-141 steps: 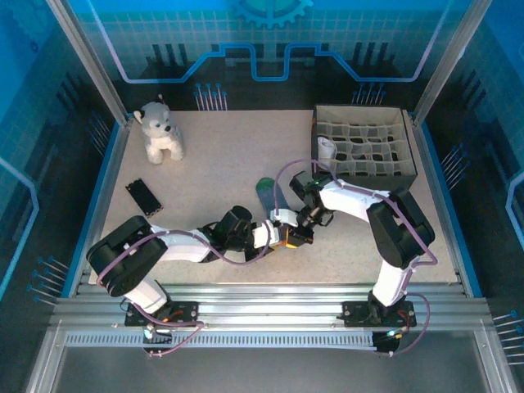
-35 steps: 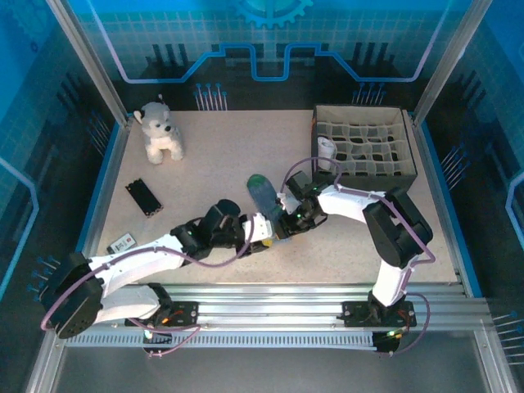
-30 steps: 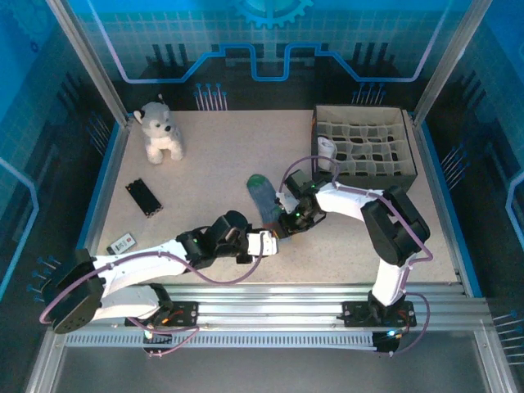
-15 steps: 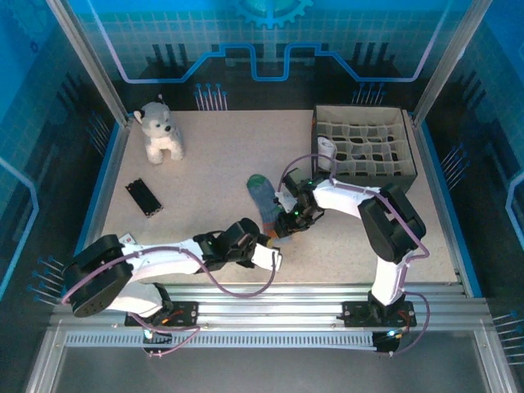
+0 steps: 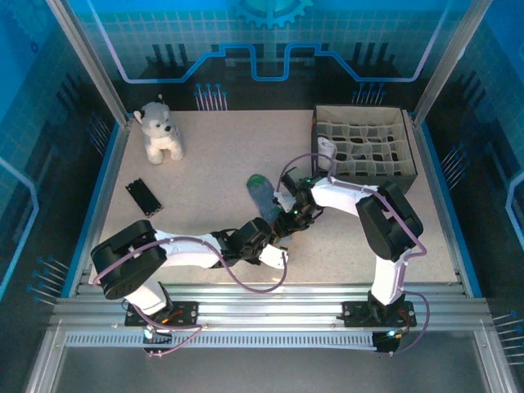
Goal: Roll the socks
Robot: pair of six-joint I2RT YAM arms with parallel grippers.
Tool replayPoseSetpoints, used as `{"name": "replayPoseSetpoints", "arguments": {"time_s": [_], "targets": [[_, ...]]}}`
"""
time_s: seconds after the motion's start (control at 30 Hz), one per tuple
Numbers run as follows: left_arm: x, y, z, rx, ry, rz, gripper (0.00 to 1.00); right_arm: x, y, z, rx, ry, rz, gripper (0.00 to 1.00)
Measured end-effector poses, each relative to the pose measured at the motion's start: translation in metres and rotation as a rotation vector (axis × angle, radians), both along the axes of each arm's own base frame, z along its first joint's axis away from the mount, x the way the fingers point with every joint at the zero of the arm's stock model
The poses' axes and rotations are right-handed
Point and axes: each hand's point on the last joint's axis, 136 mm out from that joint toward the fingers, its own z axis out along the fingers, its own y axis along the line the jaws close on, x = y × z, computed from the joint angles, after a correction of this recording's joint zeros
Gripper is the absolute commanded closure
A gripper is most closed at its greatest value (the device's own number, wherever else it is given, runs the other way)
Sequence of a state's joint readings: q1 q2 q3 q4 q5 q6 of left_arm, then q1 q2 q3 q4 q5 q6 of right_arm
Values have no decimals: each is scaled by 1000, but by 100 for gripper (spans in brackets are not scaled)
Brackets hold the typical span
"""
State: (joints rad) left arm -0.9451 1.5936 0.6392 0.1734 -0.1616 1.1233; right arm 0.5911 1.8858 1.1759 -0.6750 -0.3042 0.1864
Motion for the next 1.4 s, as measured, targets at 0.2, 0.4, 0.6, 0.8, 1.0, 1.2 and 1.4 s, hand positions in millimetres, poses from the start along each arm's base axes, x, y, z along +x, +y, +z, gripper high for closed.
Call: {"name": "replayPoseSetpoints", "arguments": {"time_s": [0.2,0.4,0.6,0.8,1.0,1.2,1.4], "targets": [[8,3,0,-27,7,42,63,0,0,0,-4,9,4,58],[22,14,15,-141,65,123,62,0,1,0,2,10,16,58],[25,23,17,-177,135,158,63,0,0,-1,10,18,22,59],[17,22,22,-196,172,147,63,-1,0,-1,14,27,26,59],[5,14,45,-267,200,91,65,-1,0,-1,20,39,32,58],[-2,11,47,-263,243,65,66,-1,1,-1,21,45,36,59],[1,7,44,-243,251,54,67,-1,0,-1,23,58,35,59]]}}
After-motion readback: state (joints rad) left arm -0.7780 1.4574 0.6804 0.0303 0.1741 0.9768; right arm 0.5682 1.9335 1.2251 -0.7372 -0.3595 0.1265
